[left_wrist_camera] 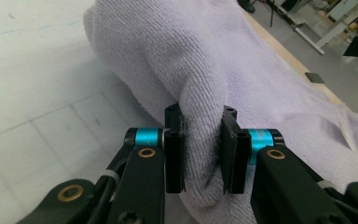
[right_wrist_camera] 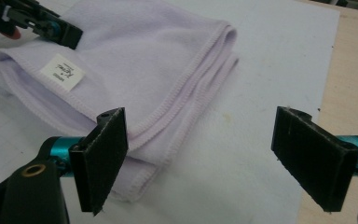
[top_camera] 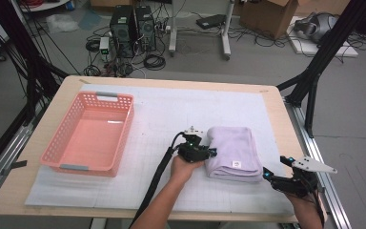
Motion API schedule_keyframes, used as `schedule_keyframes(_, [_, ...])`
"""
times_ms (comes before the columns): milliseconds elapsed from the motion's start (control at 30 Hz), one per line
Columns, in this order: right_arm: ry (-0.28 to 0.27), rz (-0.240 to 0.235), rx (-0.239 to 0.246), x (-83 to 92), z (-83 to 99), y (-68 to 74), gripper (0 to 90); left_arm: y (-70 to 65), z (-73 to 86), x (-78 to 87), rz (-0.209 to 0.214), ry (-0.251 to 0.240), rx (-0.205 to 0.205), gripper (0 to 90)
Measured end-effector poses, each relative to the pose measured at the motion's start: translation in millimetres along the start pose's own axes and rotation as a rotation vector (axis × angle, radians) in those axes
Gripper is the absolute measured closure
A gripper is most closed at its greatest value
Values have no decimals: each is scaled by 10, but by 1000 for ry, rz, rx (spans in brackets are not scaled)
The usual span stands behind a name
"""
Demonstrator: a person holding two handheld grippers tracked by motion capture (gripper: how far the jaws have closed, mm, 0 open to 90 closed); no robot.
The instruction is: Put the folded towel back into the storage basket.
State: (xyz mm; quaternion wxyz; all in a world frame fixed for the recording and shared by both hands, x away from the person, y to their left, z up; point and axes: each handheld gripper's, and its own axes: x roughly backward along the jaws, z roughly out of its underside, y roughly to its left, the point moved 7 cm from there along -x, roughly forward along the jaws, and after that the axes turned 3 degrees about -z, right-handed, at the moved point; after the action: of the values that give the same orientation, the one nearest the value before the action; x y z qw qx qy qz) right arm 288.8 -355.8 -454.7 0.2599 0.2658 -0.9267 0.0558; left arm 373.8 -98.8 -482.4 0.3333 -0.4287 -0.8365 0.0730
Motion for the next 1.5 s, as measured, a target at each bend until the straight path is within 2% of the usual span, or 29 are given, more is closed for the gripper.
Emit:
schedule_keyframes(233, [1,-3,10,-13,-7,21,176,241,70,419,-9,-36,1,746])
schedule_keyframes(333, [4,-8,9,-23,-11,42,176,386,99,626,-30,-32,-15,746])
schedule_keyframes(500, [6,-10,15,-34,-16,58,176,596,131,891,-70,-37,-15,745])
schedule_keyframes(567, [7,-10,17,-40,-15,57,176,645,154,913,-76,-34,4,741])
schedule_keyframes(667, [7,-13,19,-45,-17,63,177,687,187,841,-88,-15,45,707])
schedule_keyframes(700, [8,-14,16,-46,-18,71,176,702,192,817,-101,-9,59,649])
schedule_keyframes(800, [6,-16,19,-44,-21,72,176,735,194,749,-147,-6,108,354])
schedule_keyframes(867, [9,-16,18,-43,-17,67,176,723,183,726,-148,-14,120,313])
schedule_keyframes(967, [10,-20,17,-50,-13,65,176,680,179,672,-144,-17,103,287])
schedule_keyframes(1033, [15,-21,17,-55,-11,64,176,660,177,643,-146,-23,98,296])
schedule_keyframes(1067, [14,-23,18,-59,-14,65,176,648,180,631,-148,-22,85,349])
schedule_keyframes(1133, [15,-26,19,-66,-17,70,176,628,190,620,-130,-15,81,511])
schedule_keyframes(1167, [15,-27,19,-68,-19,74,177,624,185,630,-129,-19,71,565])
schedule_keyframes(1233, [13,-28,20,-72,-21,76,176,627,170,654,-109,-34,80,657])
schedule_keyframes(1333, [14,-27,18,-69,-19,71,176,613,146,700,-87,-60,55,699])
schedule_keyframes(1500, [10,-29,13,-66,-17,59,177,517,54,815,-67,-146,-31,712])
